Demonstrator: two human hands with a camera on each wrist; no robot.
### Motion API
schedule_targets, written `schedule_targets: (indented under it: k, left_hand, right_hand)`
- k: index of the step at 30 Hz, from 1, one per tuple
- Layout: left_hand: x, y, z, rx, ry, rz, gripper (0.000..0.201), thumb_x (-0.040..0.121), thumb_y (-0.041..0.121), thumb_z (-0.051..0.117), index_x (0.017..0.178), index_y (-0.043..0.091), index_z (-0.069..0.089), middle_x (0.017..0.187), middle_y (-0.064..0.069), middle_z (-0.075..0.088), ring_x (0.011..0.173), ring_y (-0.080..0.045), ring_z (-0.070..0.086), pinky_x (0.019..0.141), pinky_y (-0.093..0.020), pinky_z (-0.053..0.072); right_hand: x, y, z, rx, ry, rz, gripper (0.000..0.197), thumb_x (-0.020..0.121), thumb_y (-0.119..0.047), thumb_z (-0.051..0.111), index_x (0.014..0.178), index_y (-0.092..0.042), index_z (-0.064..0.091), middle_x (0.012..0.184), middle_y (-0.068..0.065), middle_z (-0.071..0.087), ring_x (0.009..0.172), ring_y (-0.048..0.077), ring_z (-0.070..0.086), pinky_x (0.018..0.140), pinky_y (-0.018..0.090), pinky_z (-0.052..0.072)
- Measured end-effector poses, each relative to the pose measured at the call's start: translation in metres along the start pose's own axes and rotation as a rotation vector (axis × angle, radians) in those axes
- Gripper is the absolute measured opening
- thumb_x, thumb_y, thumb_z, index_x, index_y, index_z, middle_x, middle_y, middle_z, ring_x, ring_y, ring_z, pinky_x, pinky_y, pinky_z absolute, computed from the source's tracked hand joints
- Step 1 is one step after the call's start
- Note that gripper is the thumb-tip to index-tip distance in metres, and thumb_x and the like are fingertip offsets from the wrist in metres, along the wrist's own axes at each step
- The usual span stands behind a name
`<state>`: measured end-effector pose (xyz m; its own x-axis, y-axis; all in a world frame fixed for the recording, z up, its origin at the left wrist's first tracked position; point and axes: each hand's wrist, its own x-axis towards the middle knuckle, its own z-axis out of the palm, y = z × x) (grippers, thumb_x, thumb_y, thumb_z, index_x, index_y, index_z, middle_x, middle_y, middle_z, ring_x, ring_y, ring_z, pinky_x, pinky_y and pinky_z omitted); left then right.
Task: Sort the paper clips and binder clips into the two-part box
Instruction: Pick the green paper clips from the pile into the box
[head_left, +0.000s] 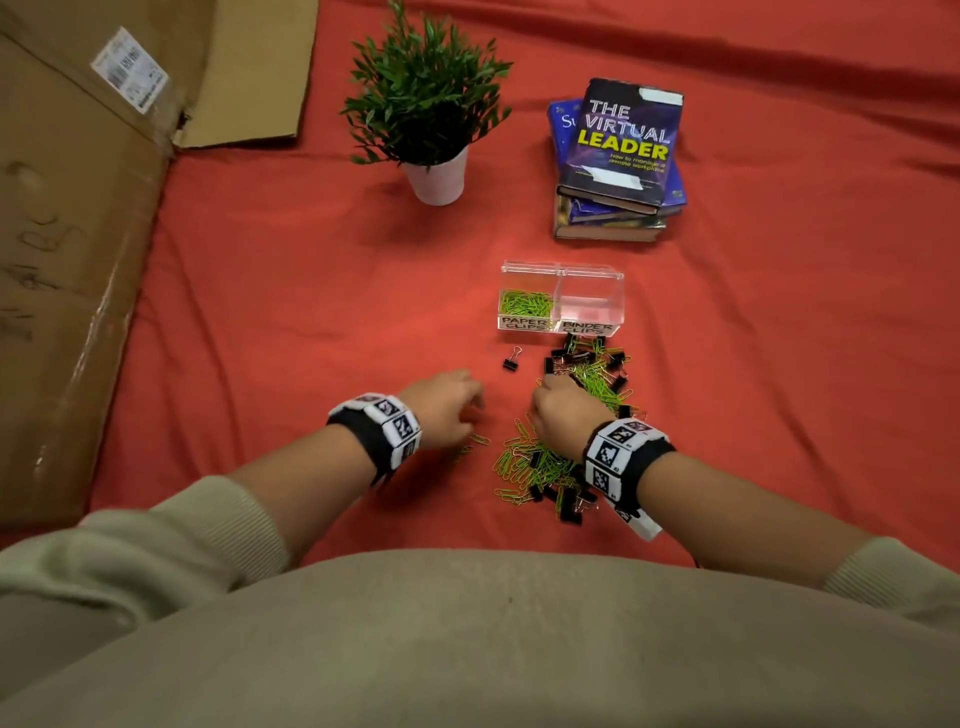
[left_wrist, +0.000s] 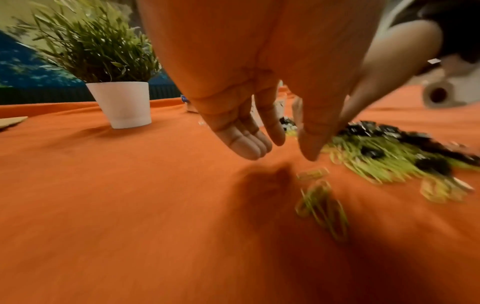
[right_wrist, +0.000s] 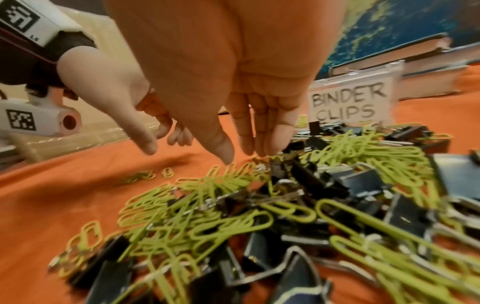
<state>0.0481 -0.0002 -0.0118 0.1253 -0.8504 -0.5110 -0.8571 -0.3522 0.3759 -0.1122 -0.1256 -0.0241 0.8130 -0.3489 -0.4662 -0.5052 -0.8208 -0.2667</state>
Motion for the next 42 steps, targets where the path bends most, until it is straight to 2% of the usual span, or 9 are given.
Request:
schedule_targets:
  k: [5,9,12,18,22,29,35,39,42]
  left_hand:
    - [-0.027,-0.008,0.032,0.065,-0.098,-0.031,0.061,0.075,0.024,0.071,0.129,0.018,0.042,0.123,-0.005,0.043,0.109,-0.026,0.054,0.088,-0.039,0.048]
    - [-0.024,-0.002,0.038,0.024,-0.046,-0.027,0.046,0.08,0.016,0.067,0.122,0.014,0.047,0.119,-0.009,0.046,0.107,-0.031,0.056,0.088,-0.041,0.046]
    - [-0.019,0.007,0.039,0.022,-0.019,-0.03,0.033,0.084,0.014,0.062,0.116,0.013,0.052,0.117,-0.009,0.049,0.106,-0.031,0.056,0.086,-0.04,0.047]
    - [-0.01,0.019,0.042,0.064,0.018,-0.051,0.022,0.087,0.016,0.058,0.107,0.009,0.053,0.112,-0.011,0.051,0.102,-0.034,0.057,0.081,-0.043,0.047]
    - [-0.006,0.026,0.046,0.05,0.052,-0.102,0.021,0.087,0.018,0.059,0.104,0.008,0.051,0.11,-0.012,0.049,0.098,-0.036,0.059,0.08,-0.047,0.048]
    - [-0.007,0.033,0.051,0.054,0.102,-0.147,0.026,0.088,0.02,0.06,0.109,0.008,0.052,0.113,-0.011,0.05,0.099,-0.036,0.059,0.08,-0.047,0.05]
    - [-0.006,0.04,0.049,0.144,0.069,-0.089,0.015,0.091,0.005,0.047,0.105,0.003,0.053,0.109,-0.016,0.052,0.096,-0.037,0.061,0.076,-0.046,0.046]
    - [-0.009,0.045,0.048,0.212,0.046,-0.069,0.021,0.092,0.001,0.04,0.109,0.001,0.051,0.112,-0.017,0.052,0.101,-0.036,0.059,0.079,-0.046,0.046]
    - [-0.01,0.049,0.048,0.277,0.035,-0.039,0.025,0.092,-0.002,0.037,0.114,0.0,0.048,0.116,-0.018,0.052,0.105,-0.037,0.057,0.082,-0.046,0.047]
  right_hand:
    - [-0.005,-0.018,0.013,-0.043,0.011,0.008,0.027,0.088,-0.005,0.047,0.113,0.004,0.05,0.12,0.017,0.043,0.113,0.032,0.043,0.096,0.04,0.043]
    - [-0.011,-0.022,0.017,0.079,-0.01,-0.109,0.035,0.088,-0.02,0.055,0.117,-0.002,0.052,0.116,0.012,0.046,0.112,0.028,0.046,0.098,0.036,0.041]
    - [-0.014,-0.016,0.018,0.164,0.035,-0.085,0.039,0.086,-0.023,0.06,0.119,-0.004,0.052,0.116,0.009,0.045,0.114,0.026,0.046,0.099,0.035,0.042]
    - [-0.02,-0.021,0.028,0.016,0.063,-0.072,0.068,0.078,-0.045,0.068,0.126,-0.003,0.045,0.12,0.012,0.041,0.116,0.028,0.039,0.104,0.038,0.038]
    - [-0.024,-0.029,0.037,-0.005,0.047,-0.15,0.054,0.081,-0.035,0.068,0.119,-0.001,0.05,0.119,0.014,0.044,0.114,0.03,0.043,0.101,0.038,0.037]
    - [-0.025,-0.029,0.036,0.041,0.013,-0.125,0.03,0.09,-0.017,0.052,0.114,0.0,0.053,0.119,0.015,0.05,0.115,0.031,0.045,0.099,0.036,0.036]
    - [-0.017,-0.023,0.031,0.088,-0.079,-0.107,0.018,0.091,-0.009,0.05,0.106,0.001,0.056,0.111,0.016,0.055,0.106,0.032,0.052,0.091,0.036,0.041]
    - [-0.01,-0.015,0.008,0.31,-0.035,-0.004,0.013,0.093,-0.013,0.052,0.097,-0.007,0.062,0.094,0.005,0.061,0.084,0.019,0.057,0.078,0.03,0.046]
    - [0.003,-0.002,-0.025,0.542,0.055,0.102,0.01,0.09,-0.019,0.059,0.092,-0.011,0.065,0.086,-0.001,0.064,0.076,0.012,0.057,0.066,0.023,0.043]
